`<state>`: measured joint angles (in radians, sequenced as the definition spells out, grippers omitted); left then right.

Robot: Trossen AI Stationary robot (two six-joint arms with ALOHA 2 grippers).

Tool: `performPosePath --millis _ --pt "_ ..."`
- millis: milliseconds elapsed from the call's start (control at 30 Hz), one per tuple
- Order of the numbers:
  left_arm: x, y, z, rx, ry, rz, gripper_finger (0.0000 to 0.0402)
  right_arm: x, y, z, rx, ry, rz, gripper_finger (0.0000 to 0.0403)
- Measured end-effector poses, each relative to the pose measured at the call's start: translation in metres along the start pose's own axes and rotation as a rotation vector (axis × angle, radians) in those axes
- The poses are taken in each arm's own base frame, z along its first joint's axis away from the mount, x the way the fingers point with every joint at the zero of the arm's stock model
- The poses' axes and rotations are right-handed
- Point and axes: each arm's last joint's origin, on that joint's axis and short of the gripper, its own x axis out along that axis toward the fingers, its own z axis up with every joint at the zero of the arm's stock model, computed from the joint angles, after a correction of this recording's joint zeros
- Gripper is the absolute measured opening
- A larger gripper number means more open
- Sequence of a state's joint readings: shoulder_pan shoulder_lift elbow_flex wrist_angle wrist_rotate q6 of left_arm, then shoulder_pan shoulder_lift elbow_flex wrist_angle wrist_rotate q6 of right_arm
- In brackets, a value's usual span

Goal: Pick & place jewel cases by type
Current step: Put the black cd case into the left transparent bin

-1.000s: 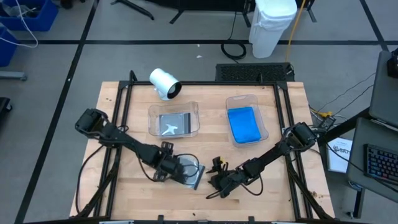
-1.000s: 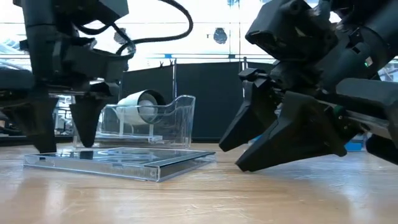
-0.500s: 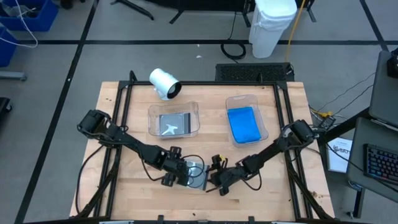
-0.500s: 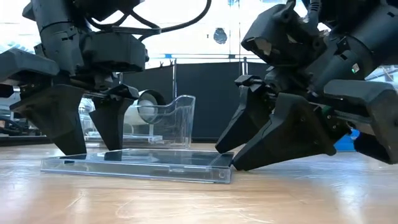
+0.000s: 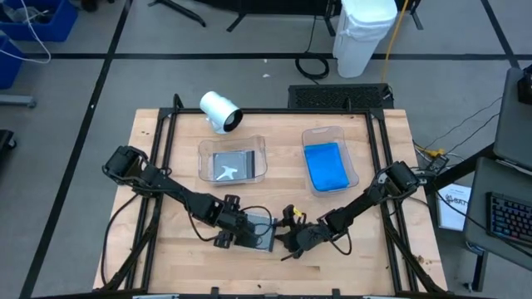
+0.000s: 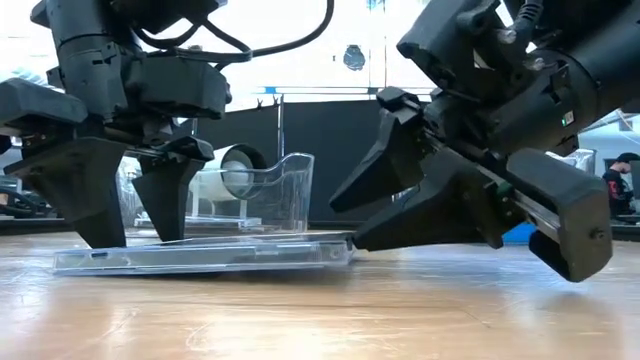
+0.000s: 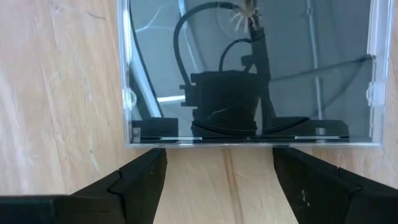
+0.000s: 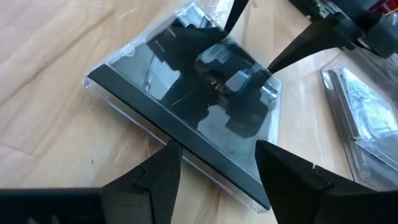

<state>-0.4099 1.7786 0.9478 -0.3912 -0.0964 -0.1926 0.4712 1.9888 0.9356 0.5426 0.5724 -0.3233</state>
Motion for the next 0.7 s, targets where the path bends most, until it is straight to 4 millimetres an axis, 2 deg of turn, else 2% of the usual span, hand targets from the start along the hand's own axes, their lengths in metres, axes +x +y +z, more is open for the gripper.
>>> performPosePath --millis 167,400,700 --pt "0.000 0.000 -0.002 0.014 0.018 0.000 0.0296 -0.002 -0.001 0.008 0.011 -0.066 -0.029 0.0196" --pt "0.000 0.000 -0.002 0.011 0.025 0.001 0.0296 -0.008 -0.012 0.034 0.049 -0.249 -0.148 0.0196" --pt "0.000 0.000 0.000 0.019 0.008 0.004 0.0296 0.000 -0.024 0.031 0.086 -0.289 -0.087 0.0196"
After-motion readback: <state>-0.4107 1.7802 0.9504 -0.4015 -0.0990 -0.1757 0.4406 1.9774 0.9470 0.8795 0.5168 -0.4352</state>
